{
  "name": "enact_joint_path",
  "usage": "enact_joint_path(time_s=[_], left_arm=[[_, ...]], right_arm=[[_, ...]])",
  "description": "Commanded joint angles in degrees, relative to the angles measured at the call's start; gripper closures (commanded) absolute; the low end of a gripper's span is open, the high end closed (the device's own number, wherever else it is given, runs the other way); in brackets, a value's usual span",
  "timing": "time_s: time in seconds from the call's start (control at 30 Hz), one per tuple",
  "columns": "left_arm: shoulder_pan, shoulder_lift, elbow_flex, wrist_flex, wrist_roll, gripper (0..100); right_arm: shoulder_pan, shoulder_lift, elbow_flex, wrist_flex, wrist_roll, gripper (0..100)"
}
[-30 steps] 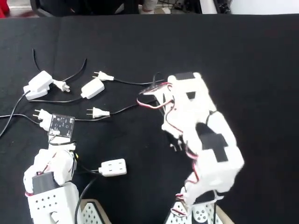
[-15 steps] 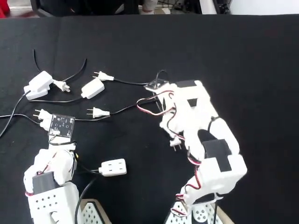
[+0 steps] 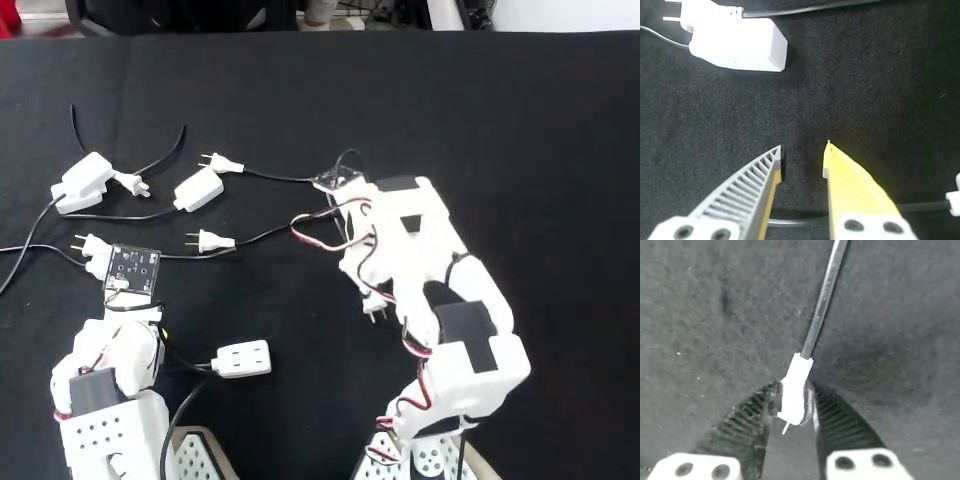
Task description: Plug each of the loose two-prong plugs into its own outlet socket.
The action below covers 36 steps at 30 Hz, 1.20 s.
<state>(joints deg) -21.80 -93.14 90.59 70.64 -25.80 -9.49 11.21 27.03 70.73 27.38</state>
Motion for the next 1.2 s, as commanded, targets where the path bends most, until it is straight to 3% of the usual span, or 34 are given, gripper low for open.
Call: enact_joint_path(time_s=[0.0, 0.17, 0.37, 0.6, 0.9, 0.97, 1.1, 1.17], left_arm=[[-0.75, -0.18, -0.75, 0.44, -0.18, 86], [-0.75, -0.18, -0.75, 0.44, -0.18, 86], [-0.75, -0.18, -0.75, 0.44, -0.18, 86], [-0.75, -0.18, -0.75, 0.44, -0.18, 86], [-0.75, -0.18, -0.75, 0.44, -0.18, 86], [-0.75, -0.18, -0.75, 0.44, -0.18, 86], [-0.75, -0.18, -0.75, 0.44, -0.18, 86], [-0.75, -0.18, -0.75, 0.44, -0.18, 86]], right_arm=[[0.70, 0.92, 3.65, -1.14, -0.44, 84.2], [0.00, 0.92, 4.26, -1.23, -0.62, 80.8], [-5.80, 3.56, 4.18, -1.14, -4.13, 81.2], [-6.95, 7.60, 0.57, 1.32, -5.36, 98.5], [-6.95, 6.11, -0.75, 5.19, -4.75, 98.6], [-6.95, 4.70, -1.27, 7.91, -2.55, 95.6], [-6.59, 0.66, -1.27, 10.37, 0.00, 76.6], [-5.89, -1.80, -1.27, 11.78, 1.23, 72.1]])
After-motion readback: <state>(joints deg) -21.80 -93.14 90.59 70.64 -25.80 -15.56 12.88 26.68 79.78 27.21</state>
